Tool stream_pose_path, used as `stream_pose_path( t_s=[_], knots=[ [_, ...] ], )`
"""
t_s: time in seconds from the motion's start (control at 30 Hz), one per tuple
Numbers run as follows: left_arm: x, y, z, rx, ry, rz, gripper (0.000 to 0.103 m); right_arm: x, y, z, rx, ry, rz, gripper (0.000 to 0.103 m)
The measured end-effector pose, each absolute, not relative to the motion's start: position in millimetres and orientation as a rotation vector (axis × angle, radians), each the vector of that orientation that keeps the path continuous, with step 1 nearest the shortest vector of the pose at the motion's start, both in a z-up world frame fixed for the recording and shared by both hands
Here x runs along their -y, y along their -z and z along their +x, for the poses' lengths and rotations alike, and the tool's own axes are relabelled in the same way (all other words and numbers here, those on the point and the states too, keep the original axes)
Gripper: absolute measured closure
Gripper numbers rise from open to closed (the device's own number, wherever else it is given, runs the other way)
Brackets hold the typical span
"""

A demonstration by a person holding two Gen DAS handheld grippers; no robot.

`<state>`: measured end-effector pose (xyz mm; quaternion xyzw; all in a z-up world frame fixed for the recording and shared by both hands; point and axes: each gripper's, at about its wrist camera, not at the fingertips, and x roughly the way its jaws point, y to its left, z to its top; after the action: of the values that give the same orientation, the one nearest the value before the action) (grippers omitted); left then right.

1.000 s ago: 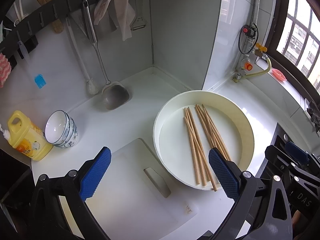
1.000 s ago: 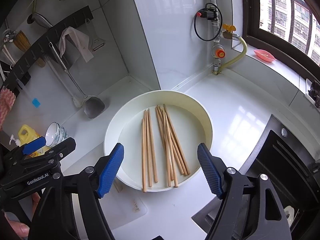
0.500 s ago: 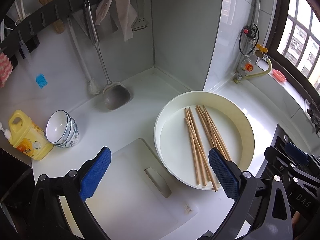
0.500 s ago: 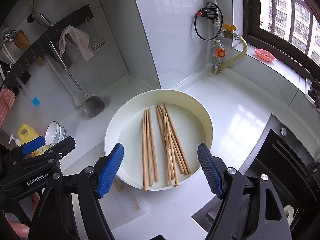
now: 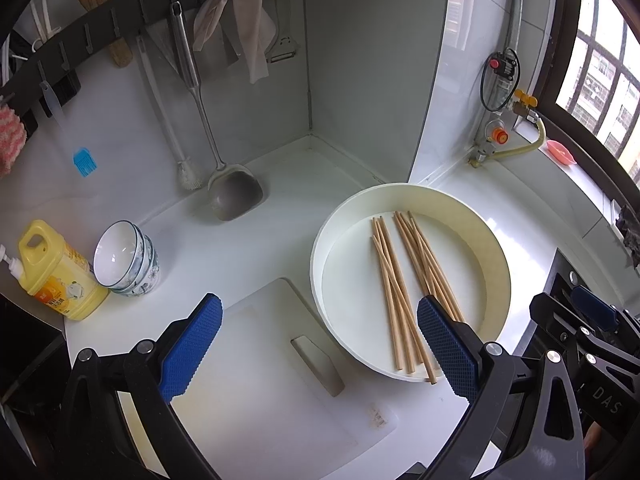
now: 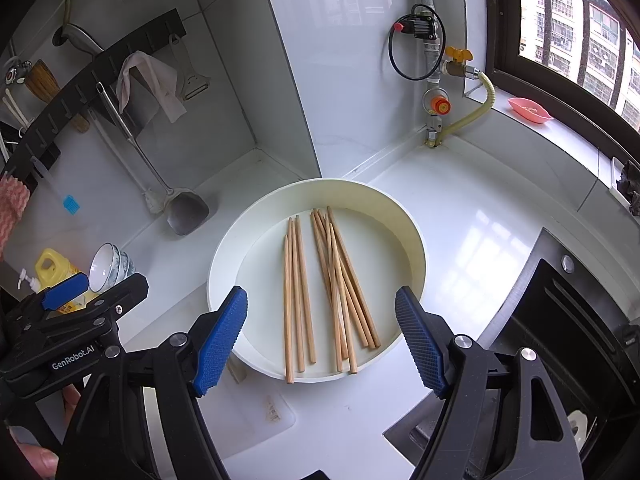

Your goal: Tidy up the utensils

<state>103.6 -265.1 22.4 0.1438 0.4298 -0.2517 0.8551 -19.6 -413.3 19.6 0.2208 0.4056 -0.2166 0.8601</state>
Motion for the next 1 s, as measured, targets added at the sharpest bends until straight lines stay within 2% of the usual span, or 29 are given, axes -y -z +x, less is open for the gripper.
stream_pose_path(
  t_s=[1.0],
  knots=[
    [269.7, -22.6, 99.1, -0.898, 0.517, 0.329, 0.006, 412.7, -22.0, -16.4, -0.855, 0.457, 0.457, 0.03]
  ],
)
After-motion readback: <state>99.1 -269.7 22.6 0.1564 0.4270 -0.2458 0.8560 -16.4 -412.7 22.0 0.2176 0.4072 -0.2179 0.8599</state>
